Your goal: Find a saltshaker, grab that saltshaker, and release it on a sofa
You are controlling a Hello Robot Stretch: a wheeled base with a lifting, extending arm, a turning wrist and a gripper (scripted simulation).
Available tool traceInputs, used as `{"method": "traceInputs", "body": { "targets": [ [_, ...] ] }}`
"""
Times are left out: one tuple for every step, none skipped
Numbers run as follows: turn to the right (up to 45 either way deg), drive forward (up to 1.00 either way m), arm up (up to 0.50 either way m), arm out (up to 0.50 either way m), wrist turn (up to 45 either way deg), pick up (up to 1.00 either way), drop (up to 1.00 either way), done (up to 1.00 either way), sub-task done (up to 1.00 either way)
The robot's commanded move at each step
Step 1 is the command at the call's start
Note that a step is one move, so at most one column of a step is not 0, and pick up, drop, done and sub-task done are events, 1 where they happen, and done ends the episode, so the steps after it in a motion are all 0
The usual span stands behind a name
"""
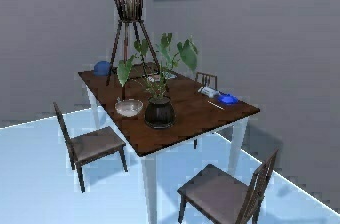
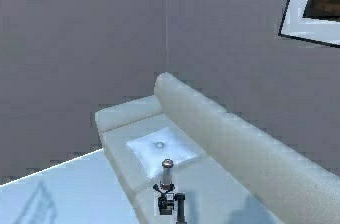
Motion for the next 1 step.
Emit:
{"method": "traceInputs", "body": {
  "targets": [
    [0.0, 0.00, 0.10, 0.00, 0.0, 0.00, 0.00, 0.00, 0.00]
  ]
}}
